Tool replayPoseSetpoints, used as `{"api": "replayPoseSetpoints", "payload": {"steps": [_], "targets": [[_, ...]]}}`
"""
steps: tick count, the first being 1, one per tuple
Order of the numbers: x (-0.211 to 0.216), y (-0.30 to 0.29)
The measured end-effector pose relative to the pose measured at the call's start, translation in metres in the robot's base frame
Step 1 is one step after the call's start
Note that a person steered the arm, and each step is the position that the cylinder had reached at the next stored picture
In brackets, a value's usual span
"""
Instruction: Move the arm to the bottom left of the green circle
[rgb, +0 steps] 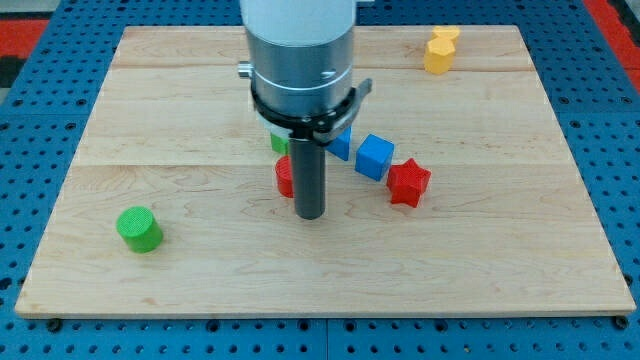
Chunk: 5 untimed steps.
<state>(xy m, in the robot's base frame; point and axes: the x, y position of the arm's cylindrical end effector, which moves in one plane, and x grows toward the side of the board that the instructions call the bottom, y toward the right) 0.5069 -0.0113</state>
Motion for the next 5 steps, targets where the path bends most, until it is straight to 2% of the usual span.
{"api": "replayPoseSetpoints", "payload": {"steps": [1, 2, 3, 5], "targets": [[-0.029, 0.000], [-0.029, 0.003], [0.005, 0.003], [0.090, -0.108]]}}
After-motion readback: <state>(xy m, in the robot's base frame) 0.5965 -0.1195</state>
